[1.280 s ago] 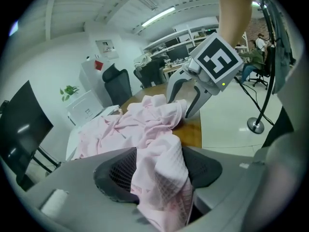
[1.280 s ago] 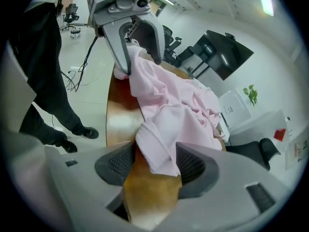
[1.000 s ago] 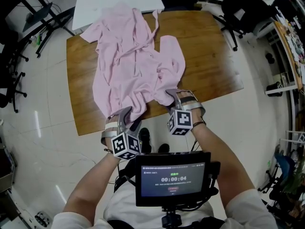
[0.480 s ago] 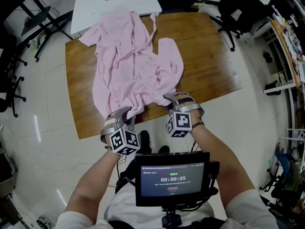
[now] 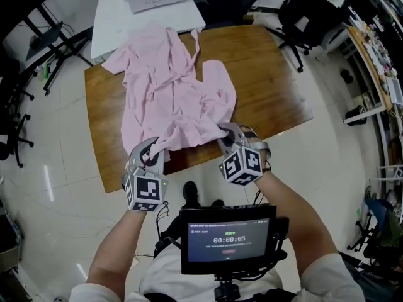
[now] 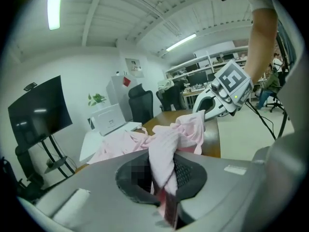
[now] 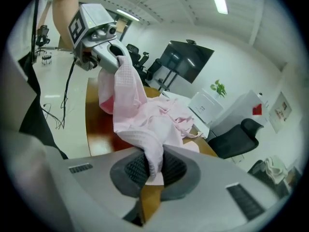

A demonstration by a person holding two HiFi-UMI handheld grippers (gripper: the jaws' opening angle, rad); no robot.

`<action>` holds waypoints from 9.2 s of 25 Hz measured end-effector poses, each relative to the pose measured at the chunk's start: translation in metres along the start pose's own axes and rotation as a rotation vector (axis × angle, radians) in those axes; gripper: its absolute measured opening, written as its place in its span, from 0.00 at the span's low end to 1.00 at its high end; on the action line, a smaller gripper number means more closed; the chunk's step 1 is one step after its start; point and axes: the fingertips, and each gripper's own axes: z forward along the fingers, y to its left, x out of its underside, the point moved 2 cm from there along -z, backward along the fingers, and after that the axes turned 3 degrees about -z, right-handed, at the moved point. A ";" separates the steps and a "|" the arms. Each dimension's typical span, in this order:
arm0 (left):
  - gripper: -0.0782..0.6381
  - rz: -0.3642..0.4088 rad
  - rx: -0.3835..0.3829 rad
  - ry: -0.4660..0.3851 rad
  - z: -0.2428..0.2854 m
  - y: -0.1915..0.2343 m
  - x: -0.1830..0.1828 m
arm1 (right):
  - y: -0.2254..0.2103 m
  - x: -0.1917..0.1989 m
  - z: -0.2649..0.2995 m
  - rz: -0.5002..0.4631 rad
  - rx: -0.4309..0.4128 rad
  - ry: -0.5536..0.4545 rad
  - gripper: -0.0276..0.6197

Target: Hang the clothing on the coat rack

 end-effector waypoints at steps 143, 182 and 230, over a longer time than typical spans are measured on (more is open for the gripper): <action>0.14 0.056 1.954 -0.923 -0.224 -0.744 -0.592 | 0.082 0.178 -0.974 0.469 1.904 0.691 0.06; 0.14 0.220 1.850 -0.906 -0.347 -0.918 -0.708 | 0.102 0.167 -1.227 0.457 1.878 1.059 0.06; 0.44 0.166 2.285 -0.339 -0.210 -0.928 -0.455 | 0.162 0.184 -1.104 0.518 1.873 0.962 0.13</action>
